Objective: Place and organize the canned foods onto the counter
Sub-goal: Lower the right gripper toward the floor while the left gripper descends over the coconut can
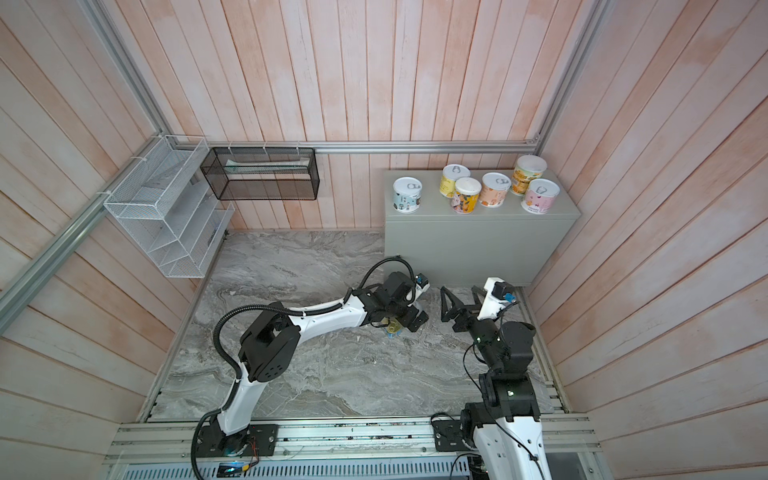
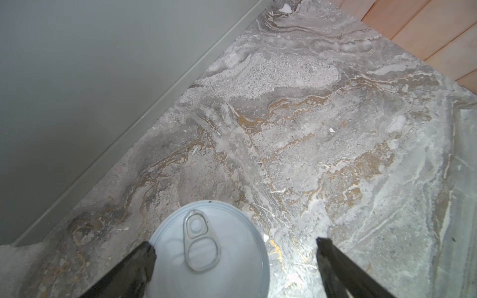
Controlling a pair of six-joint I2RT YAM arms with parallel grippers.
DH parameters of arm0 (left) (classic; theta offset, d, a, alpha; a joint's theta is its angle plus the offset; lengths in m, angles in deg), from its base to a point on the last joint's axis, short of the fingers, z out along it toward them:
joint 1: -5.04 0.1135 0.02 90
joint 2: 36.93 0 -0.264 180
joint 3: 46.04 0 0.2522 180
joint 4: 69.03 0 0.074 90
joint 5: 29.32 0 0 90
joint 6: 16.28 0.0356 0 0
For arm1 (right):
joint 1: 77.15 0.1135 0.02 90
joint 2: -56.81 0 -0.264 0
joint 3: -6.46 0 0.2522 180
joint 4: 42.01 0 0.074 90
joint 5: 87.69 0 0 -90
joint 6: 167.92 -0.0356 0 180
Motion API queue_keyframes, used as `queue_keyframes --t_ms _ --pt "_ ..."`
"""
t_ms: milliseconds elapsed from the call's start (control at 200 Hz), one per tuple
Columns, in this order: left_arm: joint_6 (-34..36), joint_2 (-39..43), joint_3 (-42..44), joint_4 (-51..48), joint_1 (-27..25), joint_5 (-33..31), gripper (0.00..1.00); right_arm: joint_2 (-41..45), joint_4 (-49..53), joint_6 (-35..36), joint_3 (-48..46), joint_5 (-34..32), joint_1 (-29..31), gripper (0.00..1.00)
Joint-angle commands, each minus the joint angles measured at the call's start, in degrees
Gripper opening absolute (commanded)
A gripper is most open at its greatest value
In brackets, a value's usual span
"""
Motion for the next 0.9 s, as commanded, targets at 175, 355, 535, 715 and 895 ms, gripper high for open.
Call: queue_keyframes --t_ms 175,355,535,715,895 --pt "-0.4 4.4 2.5 -1.8 0.0 -4.3 1.00 -2.4 1.8 1.2 0.0 7.5 -0.1 0.97" --pt "-0.4 4.0 0.9 -3.5 -0.1 -3.6 1.00 -3.9 9.4 0.9 0.5 5.9 0.0 0.97" --pt "-1.2 1.9 -2.4 -6.3 -0.1 -3.1 1.00 -5.0 13.6 0.6 1.8 3.1 0.0 0.95" --pt "-1.1 -0.6 -5.0 -8.7 0.0 -1.0 1.00 -9.3 18.0 2.7 4.9 5.3 -0.1 0.95" --pt "-1.1 -2.6 -6.9 -10.4 0.7 -0.3 1.00 -10.6 19.3 2.7 6.0 7.7 0.0 0.95"
